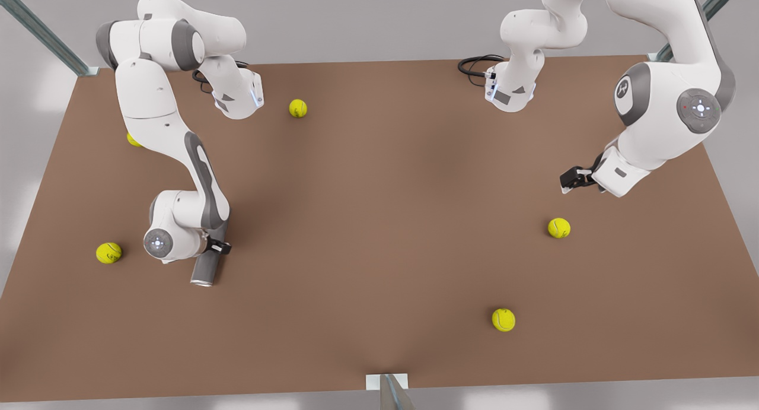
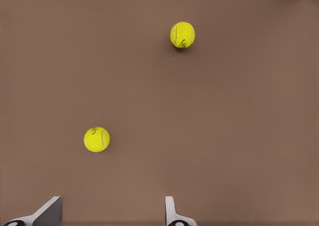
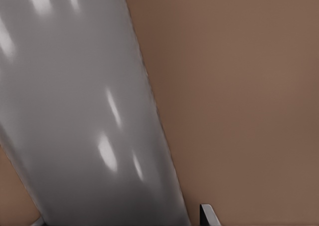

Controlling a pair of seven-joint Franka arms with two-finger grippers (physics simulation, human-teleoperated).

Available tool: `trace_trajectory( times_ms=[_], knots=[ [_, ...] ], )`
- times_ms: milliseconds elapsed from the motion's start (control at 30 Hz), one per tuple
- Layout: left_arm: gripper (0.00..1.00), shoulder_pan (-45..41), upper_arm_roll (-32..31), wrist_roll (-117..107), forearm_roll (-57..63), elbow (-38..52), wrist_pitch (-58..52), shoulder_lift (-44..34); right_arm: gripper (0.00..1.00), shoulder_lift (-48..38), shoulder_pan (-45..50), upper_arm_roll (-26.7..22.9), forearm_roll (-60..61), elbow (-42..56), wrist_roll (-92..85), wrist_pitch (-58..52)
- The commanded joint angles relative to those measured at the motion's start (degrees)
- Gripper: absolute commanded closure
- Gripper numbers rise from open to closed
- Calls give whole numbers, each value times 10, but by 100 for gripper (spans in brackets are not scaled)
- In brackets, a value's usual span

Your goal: Put the tennis tube upright

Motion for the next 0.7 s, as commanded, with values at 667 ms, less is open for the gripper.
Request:
trace_trajectory(
  times_ms=[667],
  knots=[
    [0,1,0,-4,0,0,0,8,39,124,431,42,17,390,-433,-79]
  ],
)
